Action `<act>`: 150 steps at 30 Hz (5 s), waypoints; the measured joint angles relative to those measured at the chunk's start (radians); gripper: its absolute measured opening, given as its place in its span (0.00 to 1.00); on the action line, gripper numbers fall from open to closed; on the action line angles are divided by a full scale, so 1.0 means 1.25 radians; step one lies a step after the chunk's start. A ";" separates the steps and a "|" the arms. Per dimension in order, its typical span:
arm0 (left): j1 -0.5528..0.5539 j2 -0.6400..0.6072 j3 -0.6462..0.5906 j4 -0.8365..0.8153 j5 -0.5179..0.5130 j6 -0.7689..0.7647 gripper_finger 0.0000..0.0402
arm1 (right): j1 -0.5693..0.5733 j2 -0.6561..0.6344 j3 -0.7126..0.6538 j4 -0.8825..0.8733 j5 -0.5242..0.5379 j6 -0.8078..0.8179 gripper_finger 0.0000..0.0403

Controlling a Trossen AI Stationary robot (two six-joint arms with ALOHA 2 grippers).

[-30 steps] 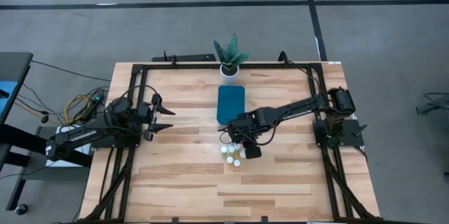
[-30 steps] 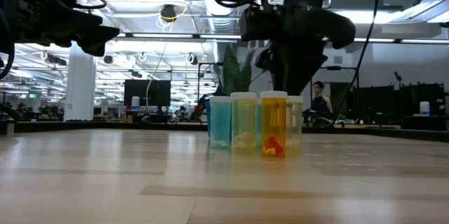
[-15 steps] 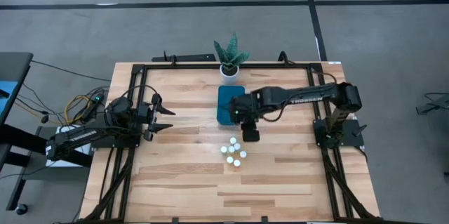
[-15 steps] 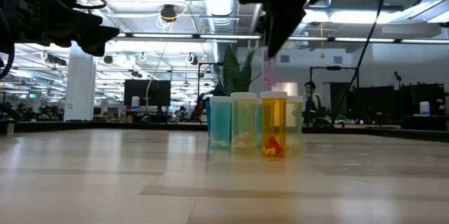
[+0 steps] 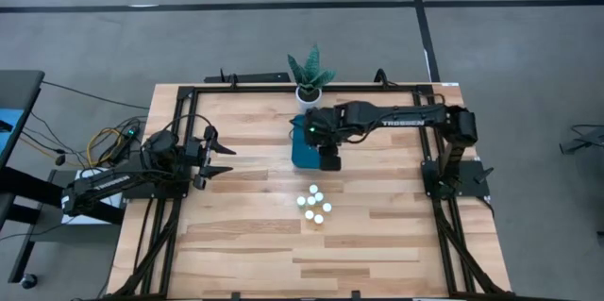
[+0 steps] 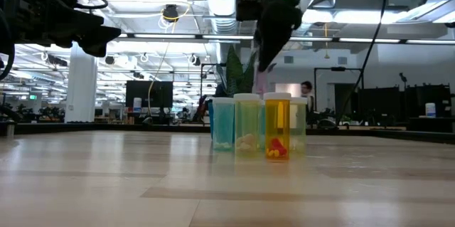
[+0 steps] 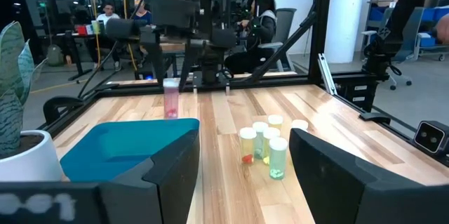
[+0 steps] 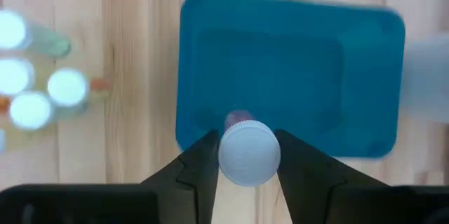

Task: Pick and place pill bottles into a basket
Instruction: Put the pink pill bottle into the bin, then put the right green pill bottle into the bin

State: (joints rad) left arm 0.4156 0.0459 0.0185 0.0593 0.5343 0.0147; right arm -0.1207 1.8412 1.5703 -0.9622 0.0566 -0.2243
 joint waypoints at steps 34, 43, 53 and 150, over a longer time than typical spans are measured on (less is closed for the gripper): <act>0.000 0.000 0.000 0.000 0.000 0.000 0.53 | 0.016 0.142 -0.004 0.048 -0.005 -0.054 0.32; 0.000 0.000 0.000 0.000 0.000 0.000 0.53 | 0.011 0.142 -0.004 0.044 -0.006 -0.107 0.32; 0.000 0.000 0.000 0.000 0.000 0.000 0.53 | 0.001 0.141 -0.012 0.056 -0.006 -0.163 0.32; 0.000 0.000 0.000 0.000 0.000 0.000 0.53 | 0.103 0.032 0.189 -0.305 -0.111 0.085 0.44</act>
State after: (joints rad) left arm 0.4156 0.0459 0.0189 0.0597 0.5343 0.0147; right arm 0.0082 1.8814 1.8071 -1.3434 -0.0818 -0.1176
